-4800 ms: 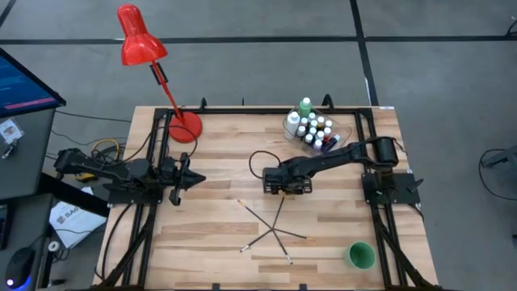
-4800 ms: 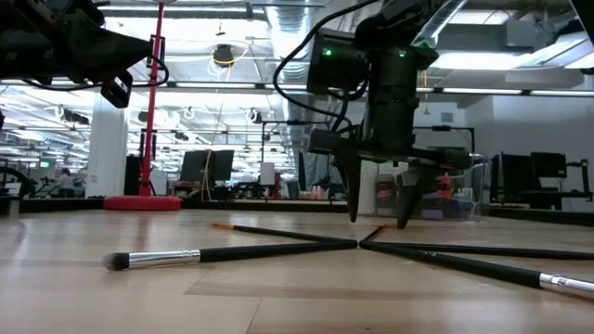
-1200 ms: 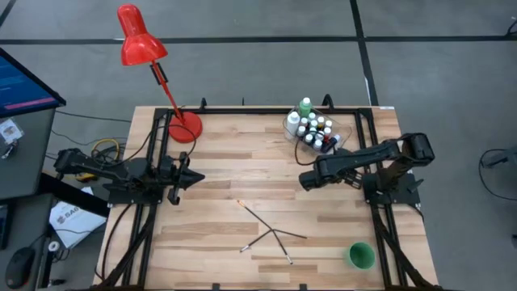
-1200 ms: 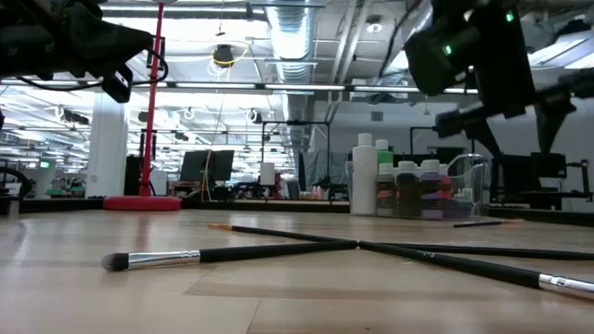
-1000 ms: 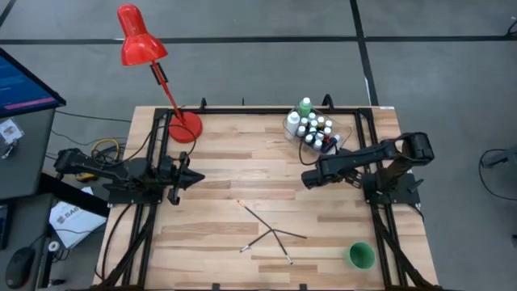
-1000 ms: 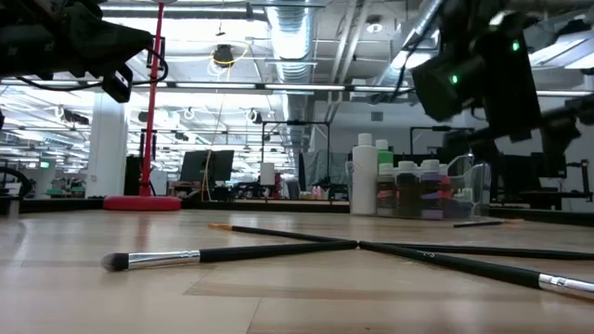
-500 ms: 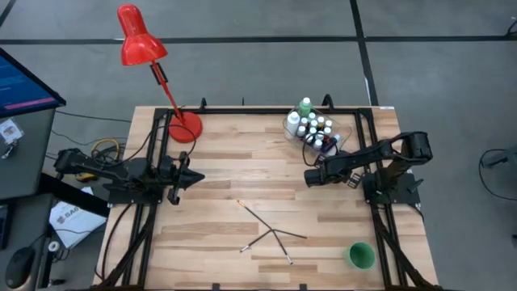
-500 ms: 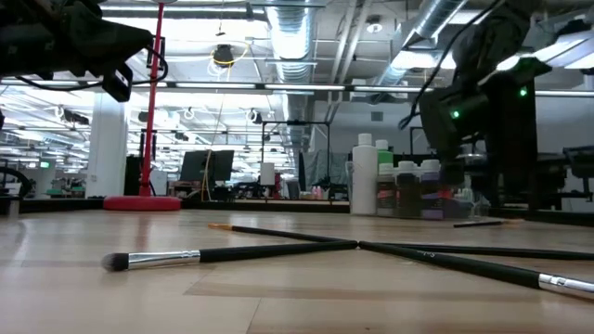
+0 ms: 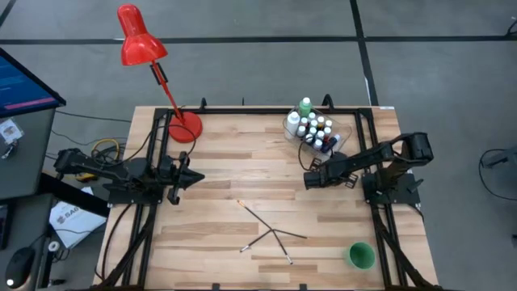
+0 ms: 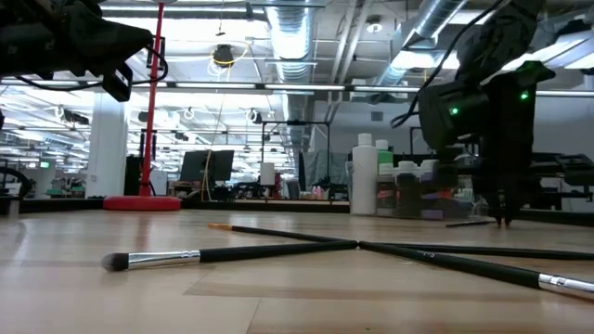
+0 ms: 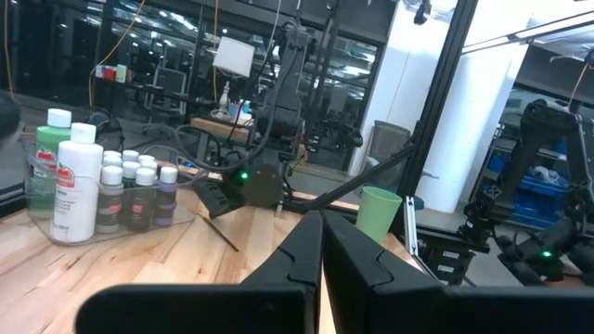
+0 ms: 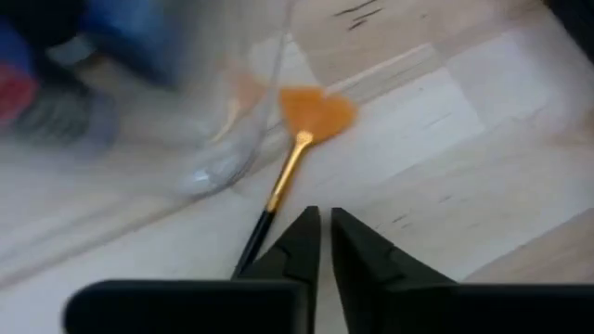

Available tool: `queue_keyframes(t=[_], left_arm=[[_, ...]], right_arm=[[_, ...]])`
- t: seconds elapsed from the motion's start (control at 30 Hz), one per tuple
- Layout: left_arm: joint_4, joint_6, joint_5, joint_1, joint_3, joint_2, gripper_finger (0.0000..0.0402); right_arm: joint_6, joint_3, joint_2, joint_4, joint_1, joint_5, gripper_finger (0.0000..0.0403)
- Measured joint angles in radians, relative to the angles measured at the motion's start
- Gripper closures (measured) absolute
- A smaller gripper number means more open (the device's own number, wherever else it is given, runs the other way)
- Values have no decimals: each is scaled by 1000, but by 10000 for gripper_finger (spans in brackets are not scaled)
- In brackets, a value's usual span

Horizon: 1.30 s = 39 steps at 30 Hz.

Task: Pick & Place Paint Supplies
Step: Put the yellow paint brush into the green cup

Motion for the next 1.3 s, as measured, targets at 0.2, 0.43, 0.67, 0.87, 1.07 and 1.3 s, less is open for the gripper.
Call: queue_keyframes(t=[0.2, 0.43, 0.67, 0.87, 1.07, 1.3], left_arm=[[4, 0, 0, 0, 0, 0, 400], [6, 0, 0, 0, 0, 0, 400], [13, 0, 0, 0, 0, 0, 400], [15, 0, 0, 0, 0, 0, 400], [20, 0, 0, 0, 0, 0, 400], [21, 0, 0, 0, 0, 14, 400]], right_arm=[[-1, 56, 0, 71, 99, -35, 397], [-5, 172, 1, 18, 198, 7, 401], [-73, 210, 16, -85, 176, 91, 402], [-146, 209, 116, -72, 125, 110, 402], [-158, 210, 216, -30, 126, 90, 403], [-113, 320, 260, -21, 205, 52, 403]])
